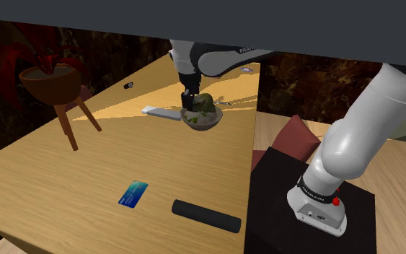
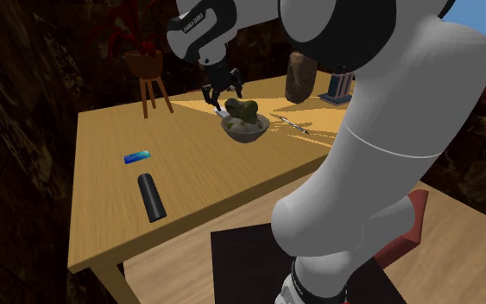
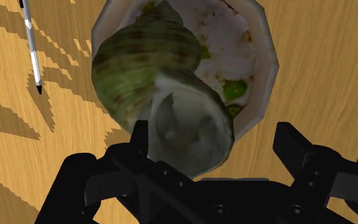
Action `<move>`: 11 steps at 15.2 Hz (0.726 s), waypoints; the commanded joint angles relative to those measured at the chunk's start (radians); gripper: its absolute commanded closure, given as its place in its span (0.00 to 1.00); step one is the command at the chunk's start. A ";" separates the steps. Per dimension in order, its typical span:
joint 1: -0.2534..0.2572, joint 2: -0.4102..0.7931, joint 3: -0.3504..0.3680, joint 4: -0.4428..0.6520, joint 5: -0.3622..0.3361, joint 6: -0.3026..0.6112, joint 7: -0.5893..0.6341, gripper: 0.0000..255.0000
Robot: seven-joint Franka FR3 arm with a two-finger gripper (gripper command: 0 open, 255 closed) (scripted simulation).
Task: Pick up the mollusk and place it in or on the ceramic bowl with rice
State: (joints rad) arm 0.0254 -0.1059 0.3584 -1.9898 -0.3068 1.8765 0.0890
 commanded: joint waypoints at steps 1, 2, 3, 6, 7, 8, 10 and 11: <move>0.005 -0.005 0.006 0.043 0.007 -0.049 -0.006 0.00; 0.009 -0.007 0.010 0.073 0.010 -0.081 -0.008 0.00; 0.011 -0.007 0.014 0.098 0.013 -0.107 -0.009 0.00; 0.011 -0.007 0.014 0.098 0.013 -0.107 -0.009 0.00; 0.011 -0.007 0.014 0.098 0.013 -0.107 -0.009 0.00; 0.011 -0.007 0.014 0.098 0.013 -0.107 -0.009 0.00; 0.011 -0.007 0.014 0.098 0.013 -0.107 -0.009 0.00; 0.011 -0.007 0.014 0.098 0.013 -0.107 -0.009 0.00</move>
